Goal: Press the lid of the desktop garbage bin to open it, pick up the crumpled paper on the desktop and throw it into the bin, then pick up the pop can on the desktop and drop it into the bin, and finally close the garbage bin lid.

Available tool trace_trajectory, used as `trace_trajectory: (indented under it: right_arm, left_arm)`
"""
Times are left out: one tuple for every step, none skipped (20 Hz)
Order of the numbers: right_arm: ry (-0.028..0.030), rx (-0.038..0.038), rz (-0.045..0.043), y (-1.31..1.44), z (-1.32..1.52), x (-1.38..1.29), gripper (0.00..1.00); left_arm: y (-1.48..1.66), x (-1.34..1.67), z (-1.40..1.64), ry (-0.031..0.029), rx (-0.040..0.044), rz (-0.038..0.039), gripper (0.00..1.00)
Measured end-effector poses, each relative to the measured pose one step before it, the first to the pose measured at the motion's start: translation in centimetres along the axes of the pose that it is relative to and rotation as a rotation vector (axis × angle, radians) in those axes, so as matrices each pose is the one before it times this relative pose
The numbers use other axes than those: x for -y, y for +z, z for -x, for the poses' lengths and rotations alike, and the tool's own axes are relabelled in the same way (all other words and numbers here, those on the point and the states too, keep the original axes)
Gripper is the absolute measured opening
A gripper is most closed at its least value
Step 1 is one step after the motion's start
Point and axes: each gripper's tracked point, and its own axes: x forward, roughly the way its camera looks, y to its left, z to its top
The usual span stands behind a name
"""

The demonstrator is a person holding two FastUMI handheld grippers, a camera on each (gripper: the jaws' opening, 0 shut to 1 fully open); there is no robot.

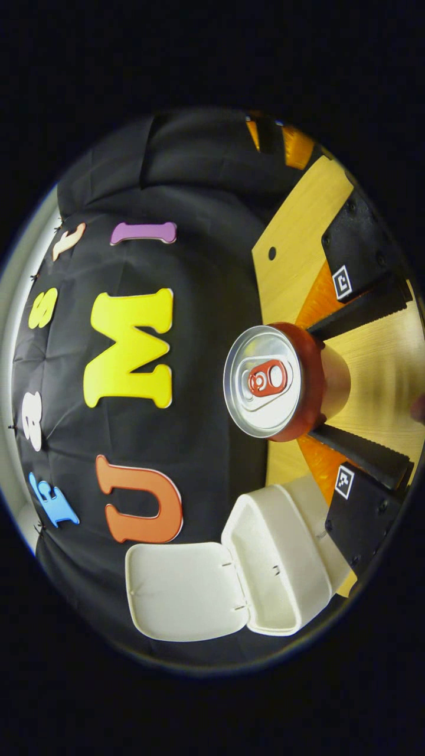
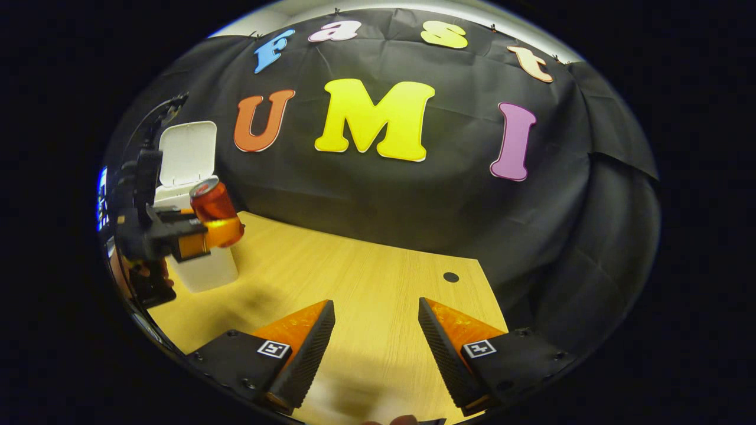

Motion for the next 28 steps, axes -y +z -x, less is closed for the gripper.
trace_trajectory:
  right_arm:
    - [0.00382,0.00846,-0.00482,0.430,-0.192,-0.288,0.90]
    - [0.00411,0.00581,-0.00545,0.335,-0.290,-0.298,0.90]
    - [0.00391,0.00215,-0.00716,0.181,-0.321,-0.254,0.92]
    - [0.00369,-0.00032,-0.00611,0.188,-0.238,-0.396,0.90]
    - [0.00493,-0.00226,-0.00501,0.017,-0.249,-0.305,0.90]
    - [0.00622,-0.00209,-0.00274,0.133,-0.278,-0.413,0.90]
    - [0.00655,-0.00142,0.00043,0.078,-0.237,-0.462,0.90]
    - [0.00744,-0.00060,0.00192,0.158,-0.226,-0.507,0.90]
    - [0.00839,-0.00144,0.00125,0.114,-0.190,-0.463,0.90]
    - [0.00726,-0.00480,-0.00051,0.071,-0.300,-0.473,0.90]
    - [0.00736,-0.00366,-0.00154,0.082,-0.258,-0.410,0.90]
    - [0.00612,-0.00039,-0.00158,0.259,-0.166,-0.363,0.90]
    - [0.00532,0.00100,0.00215,0.160,-0.117,-0.295,0.90]
    - [0.00498,0.00144,0.00382,0.240,-0.161,-0.255,0.90]
    - [0.00469,0.00181,0.00404,0.177,-0.078,-0.227,0.90]
    - [0.00322,0.00018,0.00263,0.108,-0.097,-0.148,0.90]
    - [0.00223,-0.00119,0.00120,0.039,-0.146,-0.154,0.90]
    - [0.00190,-0.00187,-0.00213,-0.017,-0.032,-0.020,0.90]
    - [0.00035,-0.00318,-0.00258,-0.053,-0.031,-0.004,0.90]
    - [0.00094,-0.00110,-0.00254,-0.029,-0.026,-0.024,0.90]
    - [0.00138,-0.00090,0.00063,-0.006,-0.061,0.002,0.90]
    - [0.00230,-0.00106,0.00345,0.023,0.110,-0.105,0.90]
    - [0.00209,-0.00029,0.00051,0.017,0.032,-0.029,0.90]
    - [0.00318,-0.00029,-0.00223,0.030,-0.029,-0.067,0.90]
    - [0.00134,0.00071,-0.00313,0.000,0.008,-0.002,0.90]
    - [0.00265,0.00103,-0.00406,0.043,0.039,-0.026,0.90]
    - [0.00292,0.00104,-0.00183,0.015,0.049,-0.013,0.90]
    - [0.00312,0.00361,0.00129,0.144,0.149,0.014,0.90]
  left_arm:
    - [1.304,-1.736,-0.232,0.03520,0.01813,0.00735,0.86]
    - [1.312,-1.685,-0.204,0.03451,0.01696,0.00691,0.86]
    - [1.038,-1.631,-0.373,0.02647,0.01690,-0.00249,0.86]
    - [0.780,-1.617,-0.338,0.03160,0.00930,-0.01101,0.86]
    - [0.594,-2.049,-0.322,0.03795,0.00417,-0.01132,0.86]
    - [0.533,-1.804,-0.285,0.03533,0.00416,-0.00421,0.86]
    - [0.141,-2.472,-0.465,0.05142,-0.00349,0.00133,0.86]
    - [0.016,-1.670,-0.477,0.04667,-0.01345,0.01153,0.86]
    - [-0.297,-1.541,-0.251,0.03944,-0.01897,0.01252,0.86]
    - [-0.231,-1.292,-0.292,0.03745,-0.01498,0.01137,0.86]
    - [-0.264,-0.568,-0.511,0.02750,-0.01887,0.00857,0.86]
    - [-0.645,-0.763,-0.161,0.02305,-0.02364,0.00561,0.86]
    - [-0.598,-0.790,-0.225,0.02391,-0.02220,0.00432,0.86]
    - [-0.437,-0.524,-0.261,0.01317,-0.01479,0.00281,0.86]
    - [-0.549,-1.085,-0.033,0.01396,-0.01536,0.00077,0.86]
    - [-0.268,-0.242,-0.084,0.01051,-0.01363,-0.00135,0.86]
    - [-0.224,-0.160,-0.112,0.00386,-0.00709,0.00019,0.87]
    - [-0.071,-0.098,0.005,0.00537,-0.00472,-0.00123,0.87]
    - [-0.069,-0.136,-0.022,0.00462,-0.00283,0.00168,0.87]
    - [-0.027,-0.011,0.048,0.00225,-0.00241,0.00149,0.87]
    - [0.000,-0.037,0.002,0.00291,-0.00174,0.00314,0.87]
    - [0.063,0.018,0.168,0.00012,0.00245,0.00305,0.87]
    - [0.169,-0.019,0.139,0.00302,0.00587,0.00188,0.87]
    - [0.285,-0.025,0.232,0.00438,0.00758,-0.00030,0.87]
    - [0.432,0.028,0.202,0.00413,0.00962,-0.00053,0.89]
    - [0.346,0.041,0.135,0.00714,0.00877,-0.00228,0.90]
    - [0.638,-0.137,0.177,0.00700,0.00583,-0.00197,0.91]
    - [0.865,0.126,0.263,0.01009,0.01073,0.00117,0.92]
